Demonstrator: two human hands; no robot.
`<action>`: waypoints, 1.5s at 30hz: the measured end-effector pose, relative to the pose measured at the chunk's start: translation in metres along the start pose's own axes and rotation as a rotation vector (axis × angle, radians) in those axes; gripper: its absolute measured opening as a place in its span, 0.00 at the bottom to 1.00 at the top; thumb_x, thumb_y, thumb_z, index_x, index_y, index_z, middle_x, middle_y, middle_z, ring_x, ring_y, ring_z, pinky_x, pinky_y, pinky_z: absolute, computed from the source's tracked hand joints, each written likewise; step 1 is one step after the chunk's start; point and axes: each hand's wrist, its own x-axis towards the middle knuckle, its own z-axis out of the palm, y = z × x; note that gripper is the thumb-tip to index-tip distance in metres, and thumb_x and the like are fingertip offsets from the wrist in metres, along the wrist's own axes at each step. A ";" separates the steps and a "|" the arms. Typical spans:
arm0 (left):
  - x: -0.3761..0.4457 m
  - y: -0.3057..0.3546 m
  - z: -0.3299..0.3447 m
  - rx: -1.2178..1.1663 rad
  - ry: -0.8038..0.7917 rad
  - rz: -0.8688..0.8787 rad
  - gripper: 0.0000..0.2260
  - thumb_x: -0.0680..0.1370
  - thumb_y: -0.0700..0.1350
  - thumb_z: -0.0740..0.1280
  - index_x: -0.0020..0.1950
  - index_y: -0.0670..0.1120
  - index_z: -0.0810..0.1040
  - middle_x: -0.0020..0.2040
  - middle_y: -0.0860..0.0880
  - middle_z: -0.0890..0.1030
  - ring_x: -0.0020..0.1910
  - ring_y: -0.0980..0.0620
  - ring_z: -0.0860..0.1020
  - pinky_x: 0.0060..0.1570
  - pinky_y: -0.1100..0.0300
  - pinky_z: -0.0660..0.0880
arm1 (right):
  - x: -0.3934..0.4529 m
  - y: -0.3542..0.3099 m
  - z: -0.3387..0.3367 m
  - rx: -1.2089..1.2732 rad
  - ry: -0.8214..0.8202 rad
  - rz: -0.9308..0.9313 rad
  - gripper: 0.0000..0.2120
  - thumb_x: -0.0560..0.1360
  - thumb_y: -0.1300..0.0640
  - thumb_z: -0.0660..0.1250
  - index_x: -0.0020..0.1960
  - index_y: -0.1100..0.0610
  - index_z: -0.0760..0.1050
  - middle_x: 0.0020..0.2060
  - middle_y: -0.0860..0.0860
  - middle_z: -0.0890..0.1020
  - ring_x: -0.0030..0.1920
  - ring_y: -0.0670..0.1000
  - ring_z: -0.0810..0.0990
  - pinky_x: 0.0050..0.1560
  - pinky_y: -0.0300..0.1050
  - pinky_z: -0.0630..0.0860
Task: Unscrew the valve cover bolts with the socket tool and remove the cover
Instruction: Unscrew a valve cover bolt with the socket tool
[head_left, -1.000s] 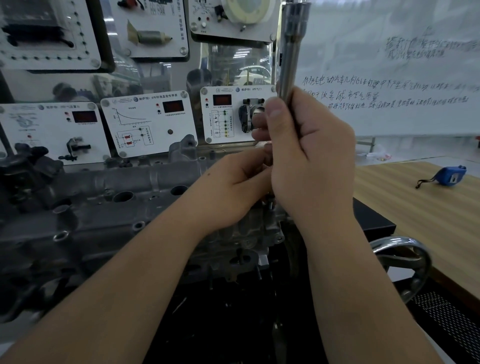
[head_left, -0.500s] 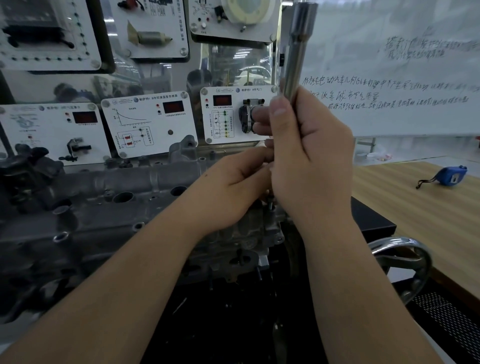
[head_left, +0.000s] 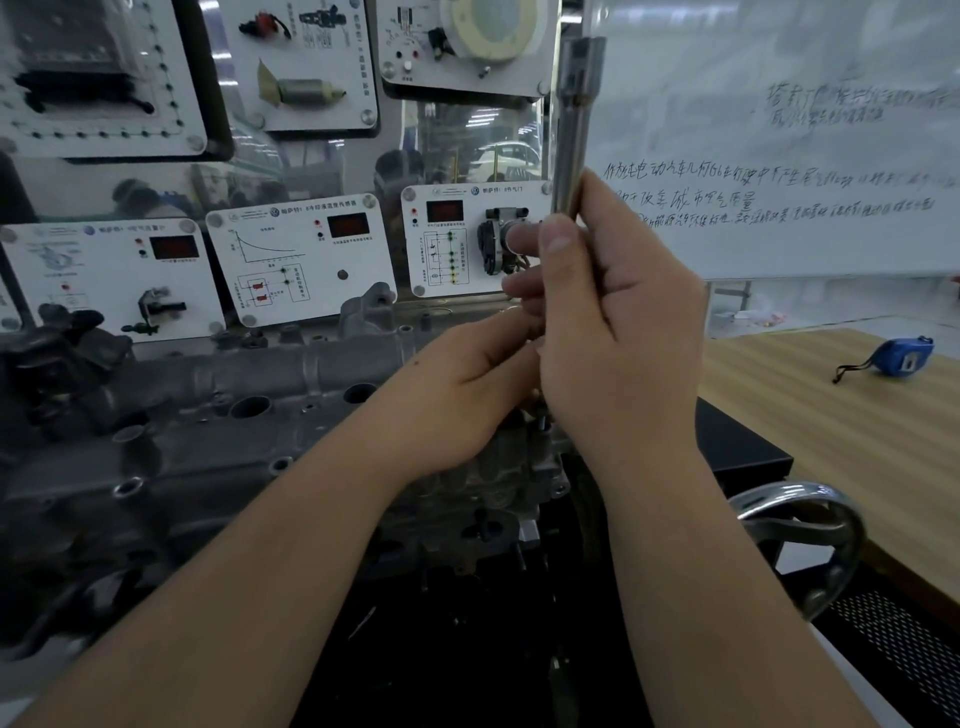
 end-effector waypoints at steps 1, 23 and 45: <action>0.000 0.000 0.000 -0.002 0.002 0.000 0.11 0.82 0.53 0.61 0.56 0.52 0.81 0.48 0.47 0.85 0.48 0.43 0.83 0.51 0.39 0.79 | 0.000 0.000 0.001 0.023 0.013 0.004 0.19 0.84 0.57 0.60 0.73 0.60 0.73 0.46 0.45 0.85 0.42 0.45 0.85 0.44 0.42 0.82; 0.004 -0.004 0.001 -0.028 0.016 0.010 0.14 0.81 0.52 0.63 0.60 0.44 0.80 0.53 0.35 0.83 0.52 0.32 0.80 0.52 0.32 0.78 | 0.000 -0.001 0.000 0.042 0.085 -0.006 0.08 0.82 0.55 0.65 0.54 0.53 0.83 0.38 0.44 0.83 0.41 0.48 0.84 0.41 0.50 0.81; 0.003 -0.002 0.001 -0.040 0.028 0.018 0.11 0.78 0.53 0.66 0.54 0.49 0.82 0.49 0.40 0.85 0.49 0.29 0.81 0.50 0.29 0.77 | 0.002 -0.004 -0.002 0.036 0.018 0.012 0.15 0.83 0.52 0.64 0.65 0.58 0.77 0.42 0.44 0.83 0.42 0.48 0.84 0.43 0.52 0.82</action>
